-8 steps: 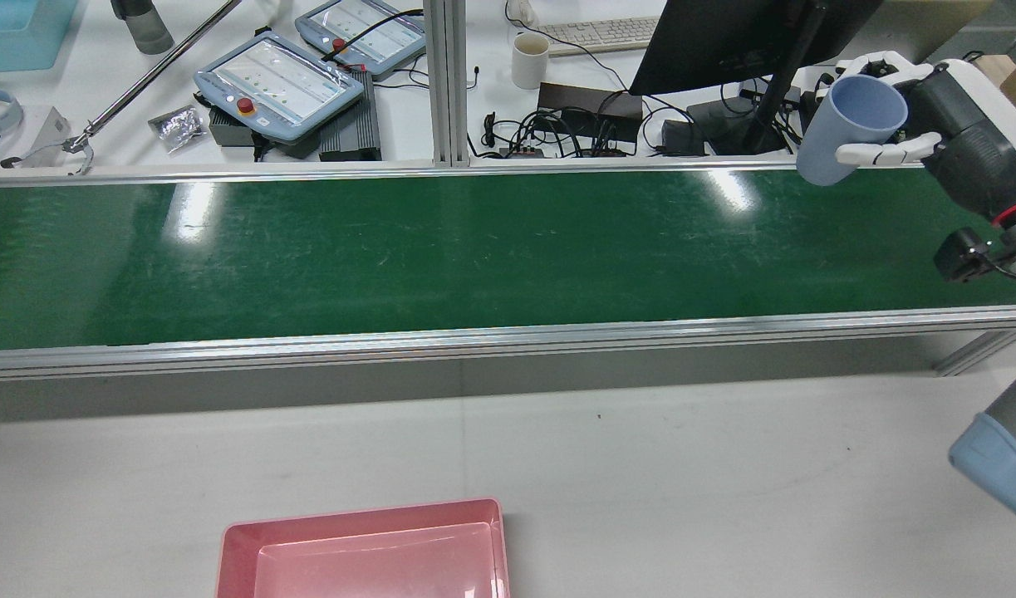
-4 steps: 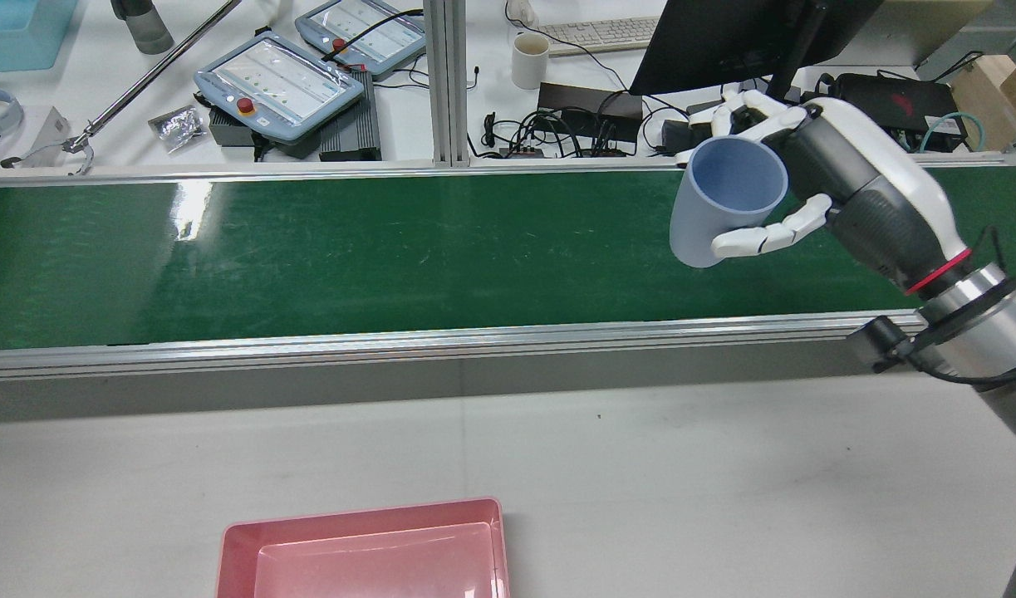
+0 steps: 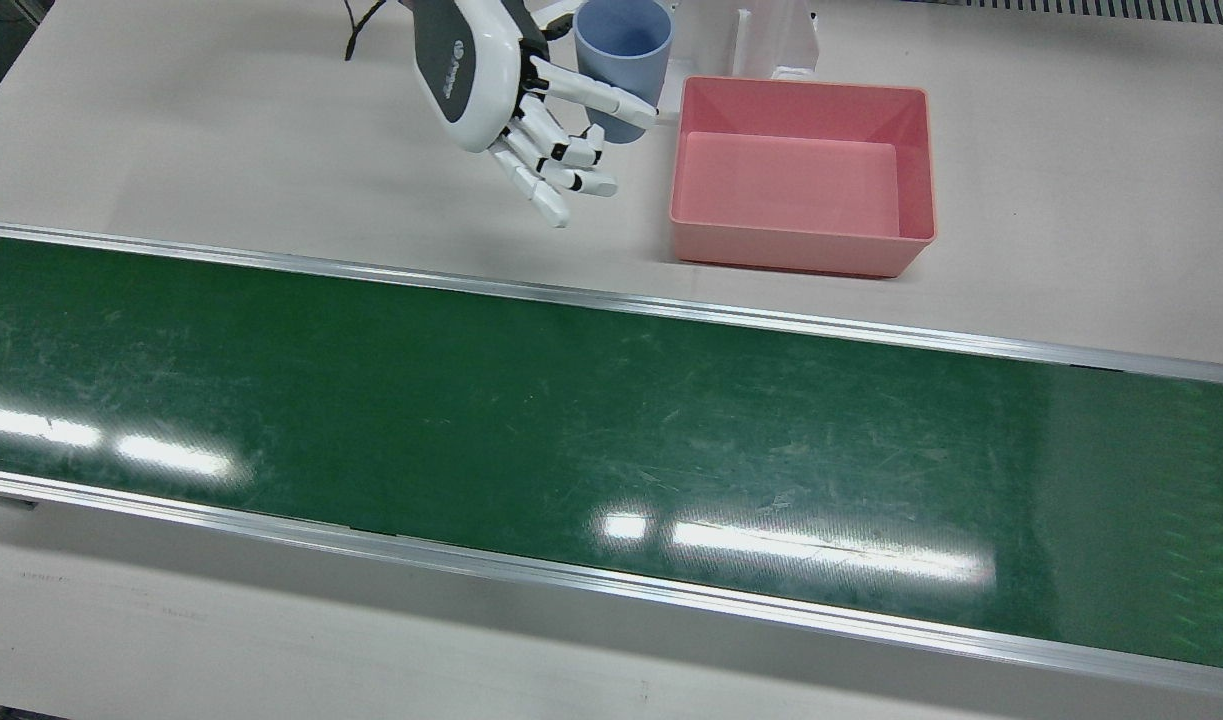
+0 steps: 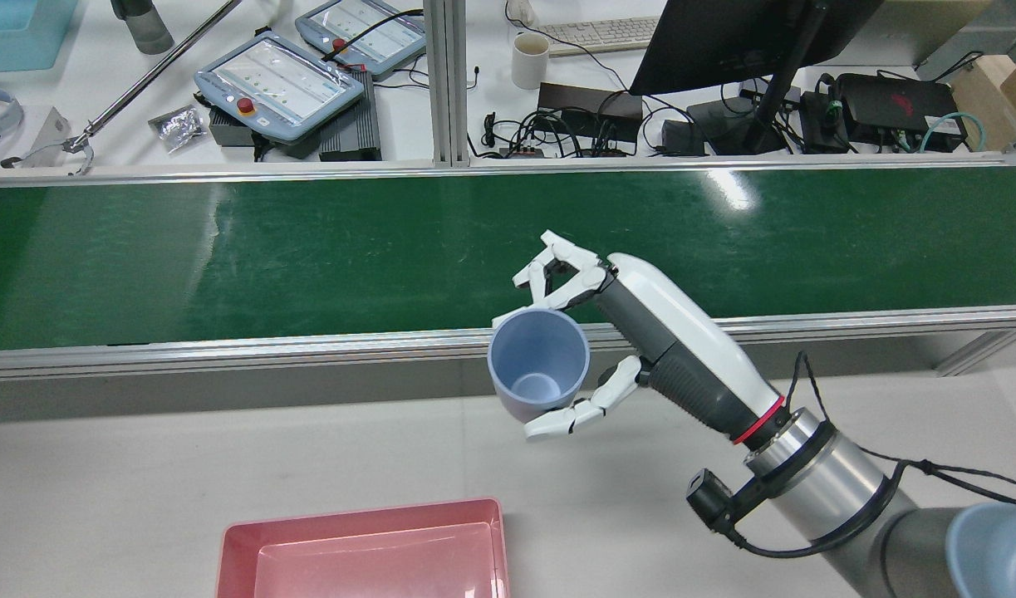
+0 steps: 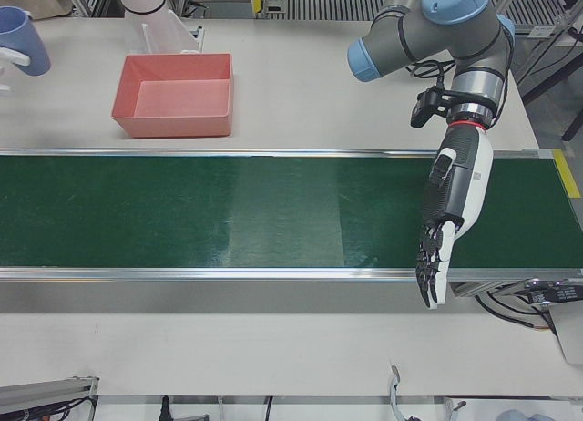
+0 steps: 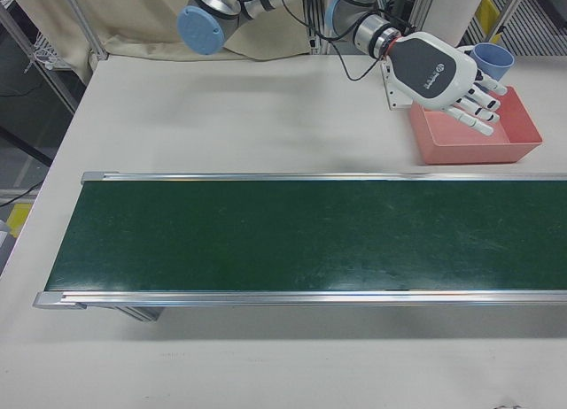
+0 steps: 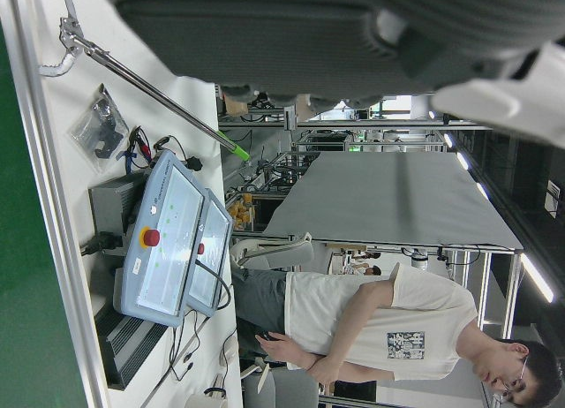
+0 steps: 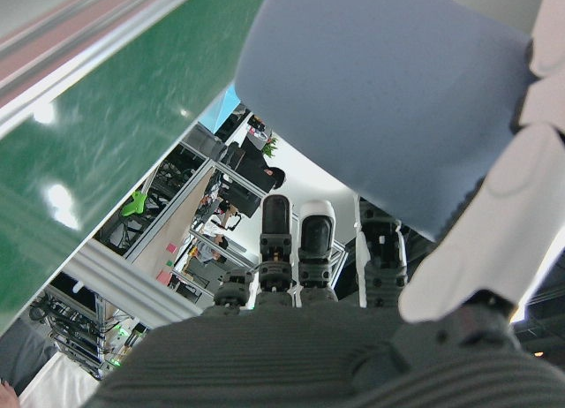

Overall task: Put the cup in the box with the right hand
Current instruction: 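Carry the cup toward the robot and over the pink box, then open the right hand to release the cup into the pink box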

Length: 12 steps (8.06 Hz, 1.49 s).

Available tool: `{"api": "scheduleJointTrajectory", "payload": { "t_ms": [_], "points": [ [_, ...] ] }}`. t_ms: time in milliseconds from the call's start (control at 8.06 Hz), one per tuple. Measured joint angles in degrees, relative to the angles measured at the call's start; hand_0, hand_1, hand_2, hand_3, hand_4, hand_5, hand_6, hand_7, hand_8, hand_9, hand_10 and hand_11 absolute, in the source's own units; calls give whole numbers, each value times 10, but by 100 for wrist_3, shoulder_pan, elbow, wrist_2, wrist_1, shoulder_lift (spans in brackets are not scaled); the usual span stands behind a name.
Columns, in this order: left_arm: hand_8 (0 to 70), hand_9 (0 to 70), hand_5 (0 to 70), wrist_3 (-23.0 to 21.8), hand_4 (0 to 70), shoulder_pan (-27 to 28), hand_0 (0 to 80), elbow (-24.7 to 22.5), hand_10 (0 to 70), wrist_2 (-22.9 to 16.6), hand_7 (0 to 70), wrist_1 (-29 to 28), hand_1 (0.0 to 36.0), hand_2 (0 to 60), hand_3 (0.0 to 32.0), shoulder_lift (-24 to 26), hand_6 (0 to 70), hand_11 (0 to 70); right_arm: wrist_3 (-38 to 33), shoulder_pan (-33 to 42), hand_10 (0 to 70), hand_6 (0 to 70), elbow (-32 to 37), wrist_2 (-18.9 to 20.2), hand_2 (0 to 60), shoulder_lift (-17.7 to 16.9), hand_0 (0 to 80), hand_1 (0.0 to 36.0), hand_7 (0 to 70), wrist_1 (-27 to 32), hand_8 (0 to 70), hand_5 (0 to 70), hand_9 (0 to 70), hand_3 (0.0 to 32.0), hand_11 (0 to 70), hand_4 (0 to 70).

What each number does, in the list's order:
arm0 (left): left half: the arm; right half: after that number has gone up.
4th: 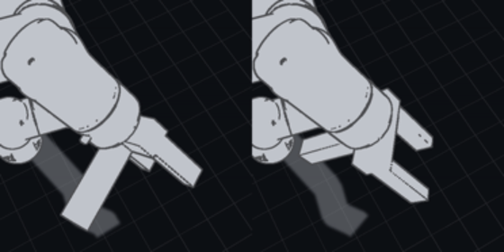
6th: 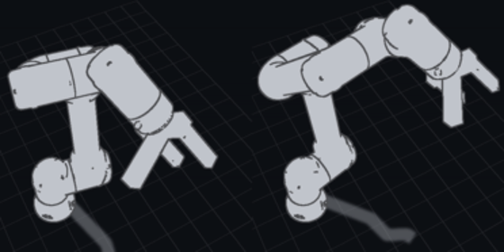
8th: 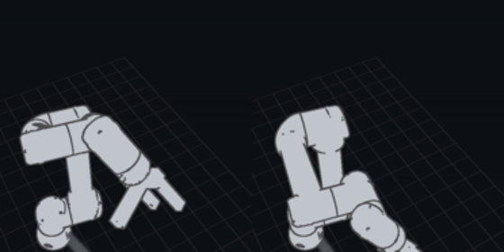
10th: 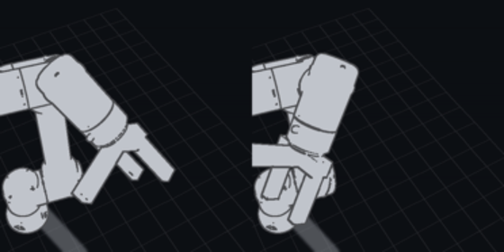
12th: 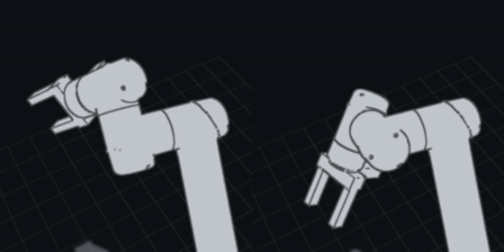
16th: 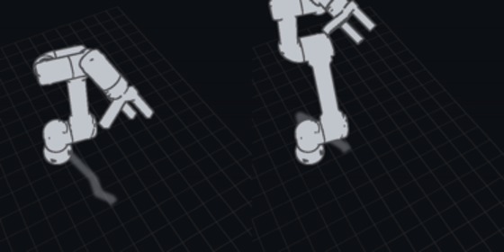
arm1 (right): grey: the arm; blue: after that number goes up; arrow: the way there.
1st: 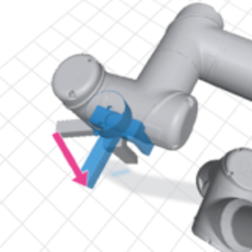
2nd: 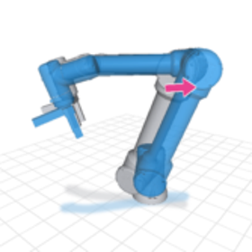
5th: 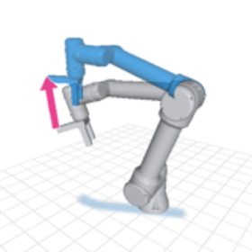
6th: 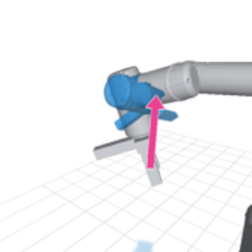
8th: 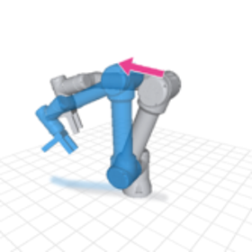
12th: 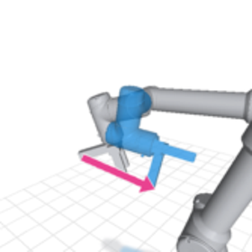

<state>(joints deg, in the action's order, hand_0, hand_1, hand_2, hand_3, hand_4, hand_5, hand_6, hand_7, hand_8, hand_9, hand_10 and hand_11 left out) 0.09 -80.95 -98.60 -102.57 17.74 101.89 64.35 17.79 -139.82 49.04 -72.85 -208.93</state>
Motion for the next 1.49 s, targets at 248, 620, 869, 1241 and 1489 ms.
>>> {"api": "scheduleJointTrajectory", "payload": {
  "t_ms": [248,620,869,1241,1489],
  "points": [
    [0,0,0,0,0,0,0,-1,0,0,0,-2,0,0,0,-1,0,0,779,-942,68,168,121,-476,332,149,469,103,700,347,148,0,333,0,87,700],
    [0,0,0,0,0,0,0,1,0,0,0,-13,0,0,0,-2,0,0,1096,-1403,16,136,822,-834,0,175,323,0,680,1134,111,0,249,0,8,700],
    [0,0,0,0,0,0,0,6,0,0,0,-16,0,0,0,-3,0,0,1099,-1490,0,54,1082,-1069,152,220,0,0,286,1345,36,0,95,0,0,404],
    [0,0,0,0,0,0,0,7,0,0,0,-19,0,0,0,-3,0,0,1055,-1562,0,0,1190,-1137,245,275,0,0,138,1391,15,0,34,120,0,93],
    [0,0,0,0,0,0,0,8,0,0,0,-23,0,0,0,-3,0,0,1020,-1581,0,0,1230,-1141,212,306,0,0,172,1392,26,0,53,210,0,133]
  ]
}}
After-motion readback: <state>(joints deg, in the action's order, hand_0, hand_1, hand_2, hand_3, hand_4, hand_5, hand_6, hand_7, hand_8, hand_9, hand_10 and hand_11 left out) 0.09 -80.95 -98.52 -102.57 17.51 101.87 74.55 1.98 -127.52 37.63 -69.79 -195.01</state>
